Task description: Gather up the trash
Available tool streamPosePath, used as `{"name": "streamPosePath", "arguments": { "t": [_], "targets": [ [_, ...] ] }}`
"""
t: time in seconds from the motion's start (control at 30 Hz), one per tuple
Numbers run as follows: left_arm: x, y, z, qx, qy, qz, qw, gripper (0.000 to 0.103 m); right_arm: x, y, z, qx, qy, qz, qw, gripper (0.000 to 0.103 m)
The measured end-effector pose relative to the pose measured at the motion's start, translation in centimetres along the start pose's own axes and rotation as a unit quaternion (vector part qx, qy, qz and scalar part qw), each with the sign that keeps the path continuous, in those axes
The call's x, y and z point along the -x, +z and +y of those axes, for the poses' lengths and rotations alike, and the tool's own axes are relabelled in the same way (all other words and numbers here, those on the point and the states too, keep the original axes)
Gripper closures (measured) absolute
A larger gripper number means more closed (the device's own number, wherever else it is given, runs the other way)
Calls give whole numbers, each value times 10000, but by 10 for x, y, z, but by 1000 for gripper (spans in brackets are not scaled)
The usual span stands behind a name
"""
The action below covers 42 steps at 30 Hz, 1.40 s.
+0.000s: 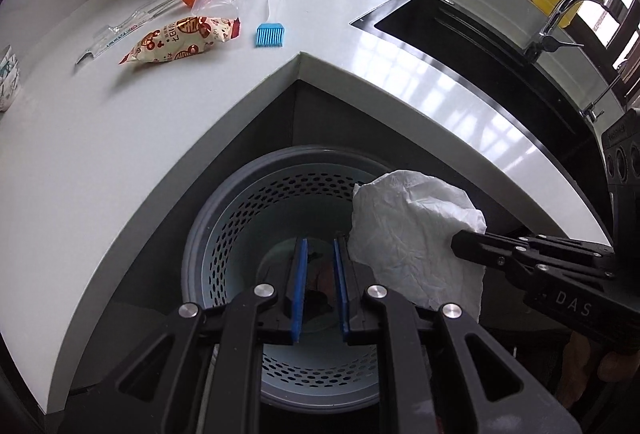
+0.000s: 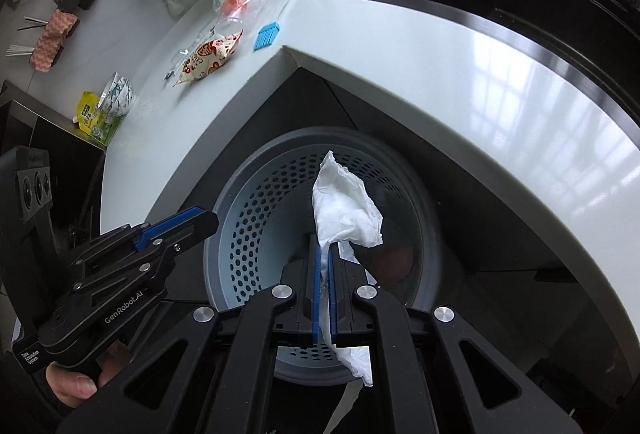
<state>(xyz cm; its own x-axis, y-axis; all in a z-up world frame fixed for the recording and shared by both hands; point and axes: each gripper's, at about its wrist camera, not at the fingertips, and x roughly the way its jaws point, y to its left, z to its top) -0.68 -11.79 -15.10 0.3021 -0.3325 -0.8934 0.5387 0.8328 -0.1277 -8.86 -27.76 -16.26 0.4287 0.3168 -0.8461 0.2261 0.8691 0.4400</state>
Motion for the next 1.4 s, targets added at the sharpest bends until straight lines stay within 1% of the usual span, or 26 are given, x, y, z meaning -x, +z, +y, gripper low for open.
{"name": "streamPosePath", "arguments": {
  "t": [0.03, 0.07, 0.1, 0.13, 0.17, 0.2, 0.23, 0.33, 0.5, 0.7, 0.83, 1.23, 1.4],
  "targets": [
    [-1, 0, 0, 32, 31, 18, 10000, 85, -1, -1, 0, 13, -38, 17, 10000, 93],
    [-2, 1, 1, 62, 58, 43, 10000, 74, 0, -1, 0, 18, -53, -3, 10000, 82],
    [-2, 0, 3, 93, 107, 53, 9999, 69, 2, -1, 0, 20, -62, -45, 10000, 77],
    [-1, 0, 5, 130, 164, 44, 9998, 52, 4, -2, -2, 22, -76, -82, 9999, 67],
    [2, -1, 6, 168, 192, -6, 9997, 34, 5, -2, -2, 26, -92, -111, 9999, 64],
    [5, -2, 9, 211, 227, -87, 9995, 30, 7, -2, -3, 24, -102, -127, 9999, 64],
    [8, -2, 10, 233, 253, -140, 9993, 29, 8, -1, -4, 14, -112, -134, 9998, 64],
    [13, -2, 15, 257, 379, -102, 9989, 29, 12, -1, -7, -26, -107, -165, 9998, 64],
    [23, -1, 20, 354, 462, -102, 9982, 29, 18, -5, -8, -74, -83, -162, 9998, 63],
    [45, 5, 22, 361, 578, -291, 9973, 29, 22, -8, -3, -16, -50, -133, 9999, 63],
    [61, 12, 26, 398, 654, -456, 9960, 26, 26, -4, 1, -6, -5, -147, 9999, 62],
    [103, 38, 50, 520, 763, -945, 9912, 25, 36, 31, 26, 112, 30, -438, 9990, 60],
    [111, 52, 61, 497, 747, -1084, 9900, 24, 37, 46, 40, 162, 28, -524, 9985, 58]
  ]
}}
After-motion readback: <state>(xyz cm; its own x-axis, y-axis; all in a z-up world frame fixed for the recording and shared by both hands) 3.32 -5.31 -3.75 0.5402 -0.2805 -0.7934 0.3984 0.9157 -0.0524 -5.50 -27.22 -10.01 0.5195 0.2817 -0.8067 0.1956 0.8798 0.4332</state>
